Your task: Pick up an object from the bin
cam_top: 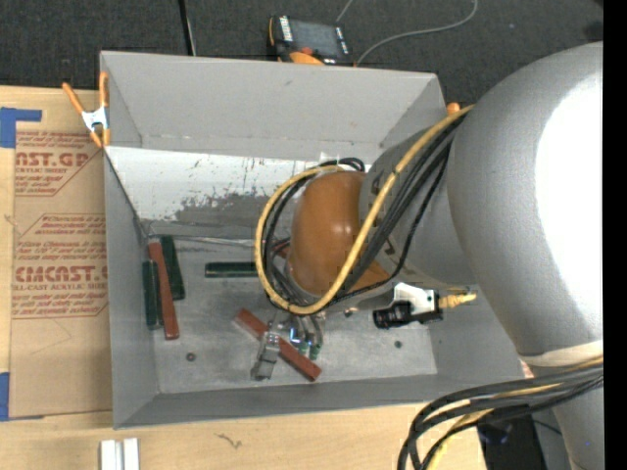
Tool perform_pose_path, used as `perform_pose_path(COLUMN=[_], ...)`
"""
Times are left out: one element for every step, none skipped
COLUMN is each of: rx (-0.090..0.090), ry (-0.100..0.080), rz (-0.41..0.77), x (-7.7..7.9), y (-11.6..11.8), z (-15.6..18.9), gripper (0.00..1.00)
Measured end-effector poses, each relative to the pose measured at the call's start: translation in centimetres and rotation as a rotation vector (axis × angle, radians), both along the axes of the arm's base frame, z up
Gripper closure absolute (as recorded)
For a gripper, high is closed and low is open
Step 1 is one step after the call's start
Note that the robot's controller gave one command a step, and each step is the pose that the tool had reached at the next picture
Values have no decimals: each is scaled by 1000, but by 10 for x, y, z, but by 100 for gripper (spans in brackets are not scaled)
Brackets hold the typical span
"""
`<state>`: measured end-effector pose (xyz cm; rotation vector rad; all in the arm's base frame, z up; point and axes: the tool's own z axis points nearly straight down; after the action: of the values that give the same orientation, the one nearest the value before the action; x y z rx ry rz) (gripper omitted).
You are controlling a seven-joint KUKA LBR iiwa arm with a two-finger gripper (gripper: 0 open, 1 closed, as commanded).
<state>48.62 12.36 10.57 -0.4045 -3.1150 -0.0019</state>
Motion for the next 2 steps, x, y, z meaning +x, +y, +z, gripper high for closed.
perform_pose_path(rx=[-2,-2], ry=[3,2], rz=[-161,-160], x=[-4,-4], y=[-26,-26], z=[-37,-38], gripper=[0,0])
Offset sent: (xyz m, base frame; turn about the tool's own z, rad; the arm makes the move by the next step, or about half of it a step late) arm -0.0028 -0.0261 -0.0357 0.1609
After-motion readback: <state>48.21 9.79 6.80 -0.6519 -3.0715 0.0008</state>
